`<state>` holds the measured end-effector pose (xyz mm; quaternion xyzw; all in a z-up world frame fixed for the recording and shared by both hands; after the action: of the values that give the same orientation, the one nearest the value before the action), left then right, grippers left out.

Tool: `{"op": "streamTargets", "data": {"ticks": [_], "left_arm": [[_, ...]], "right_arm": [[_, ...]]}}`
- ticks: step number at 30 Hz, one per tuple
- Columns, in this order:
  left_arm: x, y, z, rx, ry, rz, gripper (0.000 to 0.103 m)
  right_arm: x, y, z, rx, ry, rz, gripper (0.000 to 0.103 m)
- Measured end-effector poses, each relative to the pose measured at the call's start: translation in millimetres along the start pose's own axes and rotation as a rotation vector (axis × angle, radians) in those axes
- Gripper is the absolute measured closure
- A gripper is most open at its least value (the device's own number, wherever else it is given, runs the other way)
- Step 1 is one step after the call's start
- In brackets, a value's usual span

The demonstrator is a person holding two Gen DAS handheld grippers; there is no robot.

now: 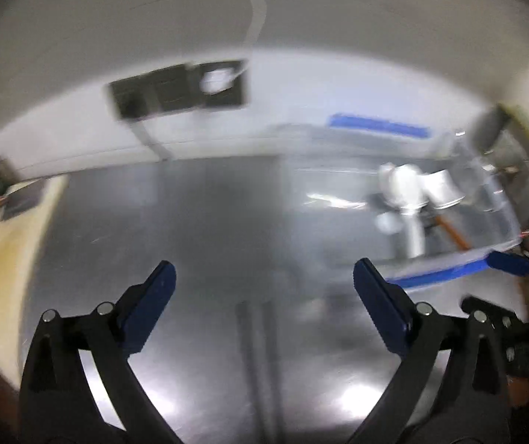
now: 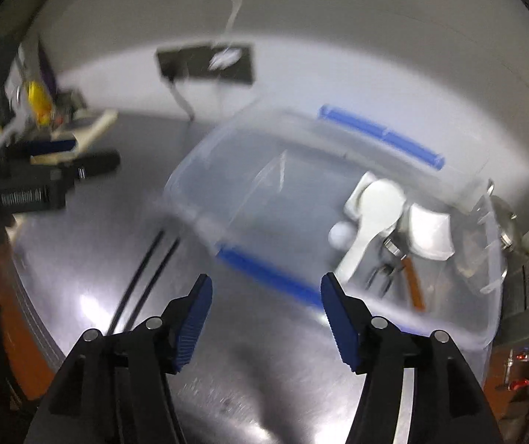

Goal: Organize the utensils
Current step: 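Move both tools back over the black chopsticks, then close the right tool on one black chopstick and lift it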

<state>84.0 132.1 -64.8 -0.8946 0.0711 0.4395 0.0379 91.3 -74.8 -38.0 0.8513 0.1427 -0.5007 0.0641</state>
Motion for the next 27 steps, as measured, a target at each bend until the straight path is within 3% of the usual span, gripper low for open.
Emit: {"op": "streamTargets", "data": {"ticks": [5, 11, 18, 27], "left_arm": [[19.4, -31.6, 56.2, -0.055, -0.138, -0.044, 0.01], [46.5, -59.7, 114.0, -0.115, -0.286, -0.031, 0.01], [54.6, -81.4, 132.2, -0.139, -0.323, -0.006, 0.01], [67.6, -95.5, 140.1, -0.166, -0.349, 0.008, 0.01]], "right_arm": [[37.9, -43.6, 31.1, -0.046, -0.11, -0.047, 0.041], [75.9, -83.4, 52.8, -0.019, -0.234, -0.128, 0.041], [107.1, -106.4, 66.9, 0.052, -0.347, -0.188, 0.041], [119.4, -132.7, 65.3, 0.016, -0.376, -0.163, 0.041]]}}
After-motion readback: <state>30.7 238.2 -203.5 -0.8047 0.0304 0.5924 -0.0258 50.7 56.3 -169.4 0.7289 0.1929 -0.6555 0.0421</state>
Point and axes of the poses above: each gripper's, at about its wrist camera, not at the fingertips, and x roughly the way its jaws point, y to its right, z to its underside, the point moved 5 cm from there along x, roughly the way its jaws point
